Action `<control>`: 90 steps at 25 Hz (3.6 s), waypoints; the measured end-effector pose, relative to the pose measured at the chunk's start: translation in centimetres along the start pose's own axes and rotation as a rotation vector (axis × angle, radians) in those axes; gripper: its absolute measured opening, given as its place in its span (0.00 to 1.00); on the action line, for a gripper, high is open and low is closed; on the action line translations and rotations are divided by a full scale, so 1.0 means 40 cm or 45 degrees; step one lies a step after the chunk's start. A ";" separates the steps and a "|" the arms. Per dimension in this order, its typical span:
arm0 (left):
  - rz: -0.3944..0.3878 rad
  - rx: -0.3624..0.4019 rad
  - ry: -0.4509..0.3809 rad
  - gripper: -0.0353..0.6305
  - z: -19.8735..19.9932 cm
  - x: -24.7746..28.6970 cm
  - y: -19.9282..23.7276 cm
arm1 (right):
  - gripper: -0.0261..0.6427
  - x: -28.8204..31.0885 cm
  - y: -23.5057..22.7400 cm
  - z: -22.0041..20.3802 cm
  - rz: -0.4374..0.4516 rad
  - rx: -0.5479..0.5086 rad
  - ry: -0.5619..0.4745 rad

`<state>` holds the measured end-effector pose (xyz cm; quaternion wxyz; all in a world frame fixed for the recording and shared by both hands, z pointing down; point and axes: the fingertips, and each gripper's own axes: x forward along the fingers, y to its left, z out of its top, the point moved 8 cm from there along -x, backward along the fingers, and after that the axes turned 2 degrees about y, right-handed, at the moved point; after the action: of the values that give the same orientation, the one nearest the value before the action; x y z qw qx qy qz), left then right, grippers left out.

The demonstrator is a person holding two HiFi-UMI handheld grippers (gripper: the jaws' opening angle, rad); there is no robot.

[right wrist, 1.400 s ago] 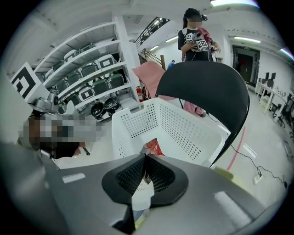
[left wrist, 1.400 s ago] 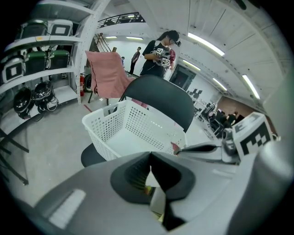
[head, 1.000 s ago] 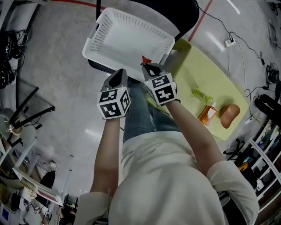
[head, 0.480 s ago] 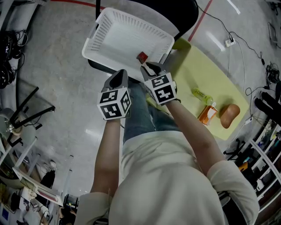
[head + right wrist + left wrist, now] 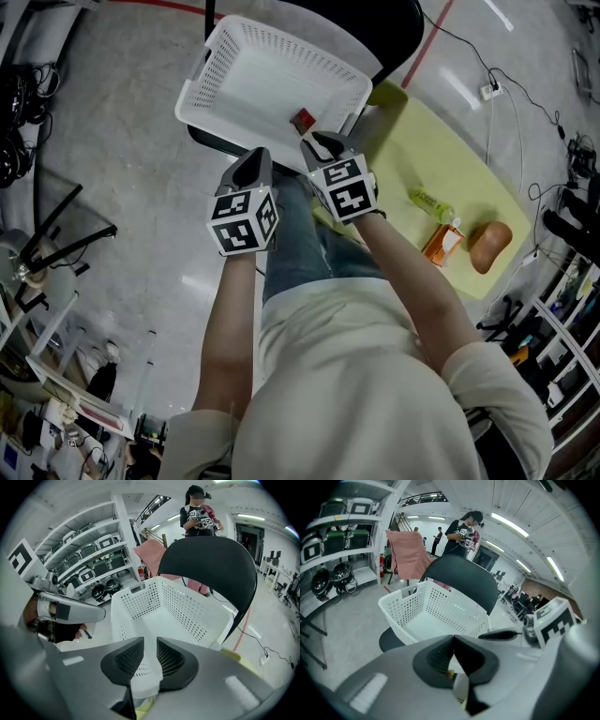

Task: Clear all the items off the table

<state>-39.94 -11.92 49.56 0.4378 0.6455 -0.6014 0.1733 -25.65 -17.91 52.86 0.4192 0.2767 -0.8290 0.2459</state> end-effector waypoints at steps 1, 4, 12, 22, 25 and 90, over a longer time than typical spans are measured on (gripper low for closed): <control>-0.001 0.002 -0.001 0.07 0.002 -0.001 -0.001 | 0.16 -0.001 0.000 0.000 -0.002 0.002 -0.002; -0.004 0.006 -0.005 0.07 0.006 -0.003 -0.006 | 0.14 -0.006 -0.003 0.002 -0.009 0.002 -0.018; -0.011 0.020 -0.003 0.07 0.008 -0.004 -0.028 | 0.04 -0.034 -0.010 0.001 -0.036 0.001 -0.028; -0.064 0.074 0.008 0.07 0.022 -0.022 -0.058 | 0.04 -0.077 -0.006 0.007 -0.054 0.018 -0.043; -0.069 0.107 0.019 0.07 0.033 -0.025 -0.064 | 0.04 -0.092 0.000 0.012 -0.056 0.023 -0.058; -0.155 0.292 -0.085 0.07 -0.241 -0.242 -0.620 | 0.04 -0.655 -0.080 -0.388 -0.110 0.042 -0.302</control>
<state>-16.10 -1.05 38.82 0.3506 0.7319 -0.5517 0.1924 -1.86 -3.66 39.83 0.3238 0.3462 -0.8558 0.2069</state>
